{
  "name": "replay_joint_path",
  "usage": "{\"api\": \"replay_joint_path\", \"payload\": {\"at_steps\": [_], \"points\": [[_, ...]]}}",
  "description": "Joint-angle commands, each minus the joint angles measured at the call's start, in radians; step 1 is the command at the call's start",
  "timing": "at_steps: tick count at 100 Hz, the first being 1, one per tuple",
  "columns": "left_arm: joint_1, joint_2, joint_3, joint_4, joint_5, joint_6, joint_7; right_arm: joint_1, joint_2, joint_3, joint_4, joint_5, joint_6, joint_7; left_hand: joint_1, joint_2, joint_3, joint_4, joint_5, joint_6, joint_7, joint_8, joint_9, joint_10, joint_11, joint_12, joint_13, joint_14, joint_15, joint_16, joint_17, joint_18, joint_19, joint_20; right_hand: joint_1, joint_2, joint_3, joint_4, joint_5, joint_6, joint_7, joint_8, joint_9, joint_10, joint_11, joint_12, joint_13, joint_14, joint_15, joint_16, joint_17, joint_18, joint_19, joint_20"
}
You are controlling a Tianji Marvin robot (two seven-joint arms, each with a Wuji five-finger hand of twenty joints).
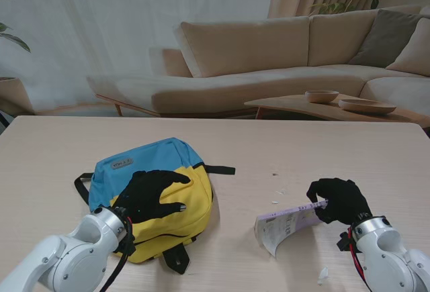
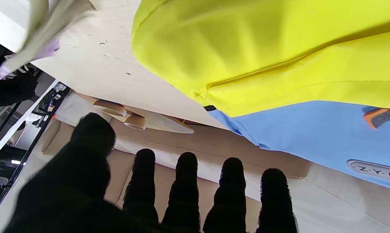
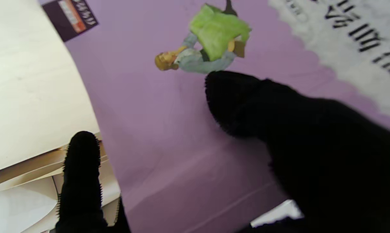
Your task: Pack books into the school bag then zip close the school bag
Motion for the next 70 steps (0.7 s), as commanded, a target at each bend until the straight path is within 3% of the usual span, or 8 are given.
{"api": "replay_joint_path", "payload": {"at_steps": [1,17,36,57,70], "points": [[-0.003,-0.008,-0.002,0.001,-0.01,-0.006,-0.01,0.001,-0.011,0.008,-0.027,0.006,-0.002,-0.008,-0.016,0.0,0.021,0.027,-0.001,-0.017,-0.008,-0.014,-0.018,-0.013,-0.009,0.0,-0.01,-0.007,-0.017,-0.002,-0.017,-0.017,-0.036,0.017,0.09,0.123,0.233,0.193,0.196,-0.059,0.114,0.079,-0.032,-0.016,0.042,0.029,-0.001,0.01,0.023,0.022,-0.012,0.01,0.034,0.025],[-0.028,-0.009,0.0,0.025,-0.059,-0.026,-0.005,0.028,-0.022,0.009,-0.061,0.045,0.03,-0.037,-0.013,0.001,0.02,0.028,0.001,-0.016,-0.011,-0.015,-0.017,-0.011,-0.009,0.0,-0.013,-0.006,-0.009,0.001,-0.015,-0.016,-0.035,0.019,0.094,0.116,0.233,0.234,0.215,-0.056,0.106,0.1,-0.02,-0.004,0.045,0.028,0.018,0.022,0.031,0.028,-0.002,0.015,0.047,0.034],[-0.051,-0.009,-0.002,0.044,-0.102,-0.061,-0.009,0.086,-0.03,-0.033,-0.087,0.073,0.123,-0.055,-0.016,-0.001,0.018,0.027,-0.002,-0.016,-0.014,-0.017,-0.015,-0.01,-0.011,-0.001,-0.013,-0.007,-0.004,-0.001,-0.013,-0.014,-0.035,0.02,0.092,0.105,0.233,0.266,0.227,-0.056,0.098,0.108,-0.006,0.003,0.05,0.012,0.042,0.03,0.047,0.019,0.012,0.024,0.058,0.041],[-0.069,-0.009,-0.001,0.063,-0.136,-0.101,-0.01,0.153,-0.037,-0.111,-0.108,0.112,0.226,-0.063,-0.033,-0.02,0.015,0.024,-0.018,-0.015,-0.02,-0.02,-0.019,-0.012,-0.018,-0.006,-0.011,-0.007,-0.004,-0.005,-0.009,-0.012,-0.035,0.021,0.095,0.099,0.233,0.265,0.227,-0.053,0.095,0.108,-0.004,0.008,0.052,0.006,0.05,0.037,0.056,0.013,0.018,0.028,0.065,0.047],[-0.088,-0.009,0.009,0.083,-0.16,-0.116,-0.01,0.185,-0.043,-0.159,-0.123,0.128,0.271,-0.078,-0.095,-0.058,0.039,0.014,-0.056,0.002,-0.052,-0.046,-0.034,-0.015,-0.029,-0.017,-0.014,-0.01,-0.01,-0.011,-0.009,-0.012,-0.036,0.022,0.099,0.096,0.233,0.255,0.228,-0.053,0.094,0.109,-0.004,0.01,0.053,0.003,0.052,0.042,0.06,0.01,0.019,0.031,0.07,0.05]]}}
